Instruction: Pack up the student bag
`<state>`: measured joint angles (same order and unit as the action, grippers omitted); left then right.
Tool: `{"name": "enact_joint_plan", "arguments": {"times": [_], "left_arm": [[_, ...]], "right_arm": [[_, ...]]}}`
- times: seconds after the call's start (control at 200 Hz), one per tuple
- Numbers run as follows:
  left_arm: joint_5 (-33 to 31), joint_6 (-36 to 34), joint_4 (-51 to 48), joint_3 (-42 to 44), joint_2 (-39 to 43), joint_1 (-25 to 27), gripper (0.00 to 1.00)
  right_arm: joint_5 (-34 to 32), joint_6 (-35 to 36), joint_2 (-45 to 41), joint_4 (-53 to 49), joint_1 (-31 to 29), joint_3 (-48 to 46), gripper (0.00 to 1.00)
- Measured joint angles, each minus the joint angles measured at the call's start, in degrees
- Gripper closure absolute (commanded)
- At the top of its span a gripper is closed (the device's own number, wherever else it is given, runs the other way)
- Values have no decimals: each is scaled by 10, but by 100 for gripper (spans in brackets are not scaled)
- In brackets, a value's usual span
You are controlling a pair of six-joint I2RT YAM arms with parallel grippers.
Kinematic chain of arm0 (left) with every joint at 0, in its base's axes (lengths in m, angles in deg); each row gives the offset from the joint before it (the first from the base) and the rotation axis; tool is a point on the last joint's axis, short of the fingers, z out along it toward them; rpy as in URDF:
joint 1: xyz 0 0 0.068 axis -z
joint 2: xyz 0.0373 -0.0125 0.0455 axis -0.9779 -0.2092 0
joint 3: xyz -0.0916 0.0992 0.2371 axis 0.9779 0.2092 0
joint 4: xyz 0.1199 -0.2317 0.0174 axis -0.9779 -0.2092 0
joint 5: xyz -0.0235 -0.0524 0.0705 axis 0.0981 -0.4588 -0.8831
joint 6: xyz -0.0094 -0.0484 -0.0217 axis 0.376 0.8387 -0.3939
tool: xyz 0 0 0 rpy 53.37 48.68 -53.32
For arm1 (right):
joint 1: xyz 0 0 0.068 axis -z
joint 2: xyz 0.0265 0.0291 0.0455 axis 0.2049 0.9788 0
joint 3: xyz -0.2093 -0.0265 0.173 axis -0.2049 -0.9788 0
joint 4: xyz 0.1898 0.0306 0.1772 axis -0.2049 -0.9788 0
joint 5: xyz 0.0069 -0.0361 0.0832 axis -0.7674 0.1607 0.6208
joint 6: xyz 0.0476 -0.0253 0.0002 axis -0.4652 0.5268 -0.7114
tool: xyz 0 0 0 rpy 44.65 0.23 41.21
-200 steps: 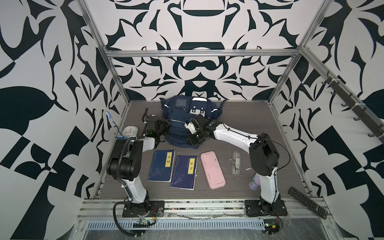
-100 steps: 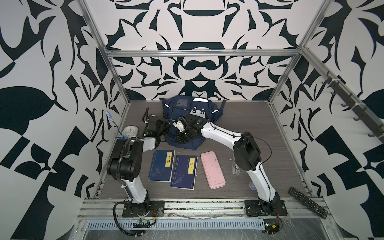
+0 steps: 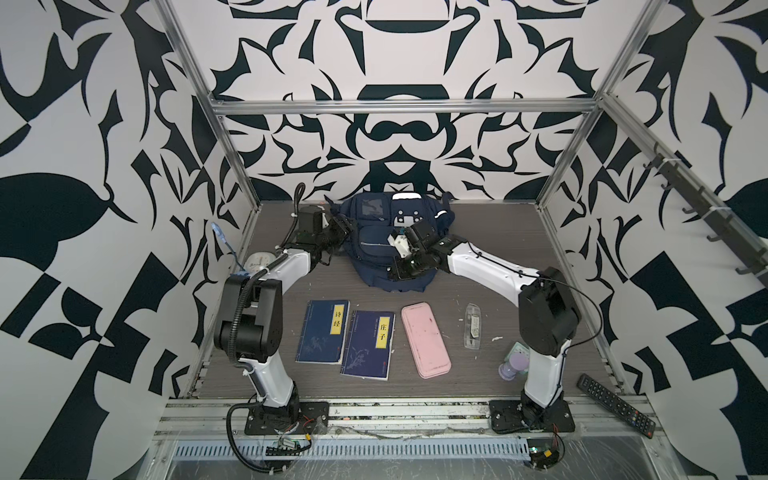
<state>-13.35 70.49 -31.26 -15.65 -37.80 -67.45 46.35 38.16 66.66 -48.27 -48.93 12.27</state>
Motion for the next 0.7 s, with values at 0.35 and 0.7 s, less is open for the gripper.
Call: {"name": "enact_joint_plan", "arguments": {"times": [0.35,0.7], "left_arm": [[29,-184,-244,-292,-180,70,40],[-59,-249,-349,-310,-211,95,39]], "right_arm": [[-5,8,-50,25,17,-102,100],[-5,9,-57,41,17,-116,100]]}}
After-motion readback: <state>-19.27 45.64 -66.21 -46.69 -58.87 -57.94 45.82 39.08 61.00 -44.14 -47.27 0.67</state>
